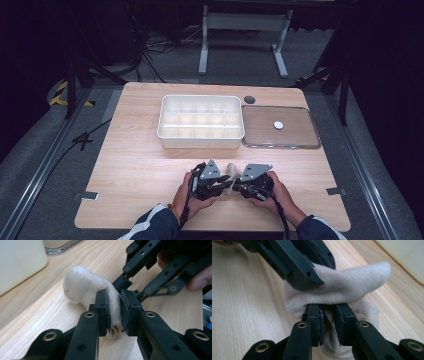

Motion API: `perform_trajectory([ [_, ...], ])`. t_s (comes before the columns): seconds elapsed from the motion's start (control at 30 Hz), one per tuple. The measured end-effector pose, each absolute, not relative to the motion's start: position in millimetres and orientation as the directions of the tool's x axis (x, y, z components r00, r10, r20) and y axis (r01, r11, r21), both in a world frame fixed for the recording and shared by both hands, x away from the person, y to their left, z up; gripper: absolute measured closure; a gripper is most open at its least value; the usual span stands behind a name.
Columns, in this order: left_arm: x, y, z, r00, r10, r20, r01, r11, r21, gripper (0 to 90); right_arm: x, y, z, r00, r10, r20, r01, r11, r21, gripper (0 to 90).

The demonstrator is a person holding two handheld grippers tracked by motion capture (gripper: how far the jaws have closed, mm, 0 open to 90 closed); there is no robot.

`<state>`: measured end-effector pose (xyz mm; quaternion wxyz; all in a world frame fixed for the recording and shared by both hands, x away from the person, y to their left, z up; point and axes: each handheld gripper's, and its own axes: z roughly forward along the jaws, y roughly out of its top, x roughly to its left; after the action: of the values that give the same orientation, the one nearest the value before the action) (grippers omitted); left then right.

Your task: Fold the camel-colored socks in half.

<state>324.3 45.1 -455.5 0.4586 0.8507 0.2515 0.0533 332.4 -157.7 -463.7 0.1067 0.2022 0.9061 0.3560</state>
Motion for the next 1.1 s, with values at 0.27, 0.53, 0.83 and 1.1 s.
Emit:
perform_trajectory([
  [0.27,325.8,45.7,-455.1,0.862,0.492,-0.122,0.373,-0.454,0.809,79.2,336.7,-153.1,-468.1,-0.886,0.462,-0.026,0.31,0.635,0.707,68.6],
  [0.53,325.3,43.1,-455.5,0.864,0.491,-0.111,0.369,-0.468,0.803,80.0,346.0,-194.3,-453.2,-0.841,0.54,0.022,0.376,0.554,0.743,73.4],
  [0.83,322.6,25.0,-461.5,0.876,0.476,-0.081,0.342,-0.493,0.8,76.5,347.1,-183.2,-467.9,-0.846,0.532,0.041,0.415,0.607,0.678,85.3],
  [1.1,319.5,13.4,-467.2,0.882,0.471,-0.01,0.3,-0.544,0.784,70.7,349.5,-186.4,-469.8,-0.842,0.535,0.063,0.426,0.59,0.686,78.5],
])
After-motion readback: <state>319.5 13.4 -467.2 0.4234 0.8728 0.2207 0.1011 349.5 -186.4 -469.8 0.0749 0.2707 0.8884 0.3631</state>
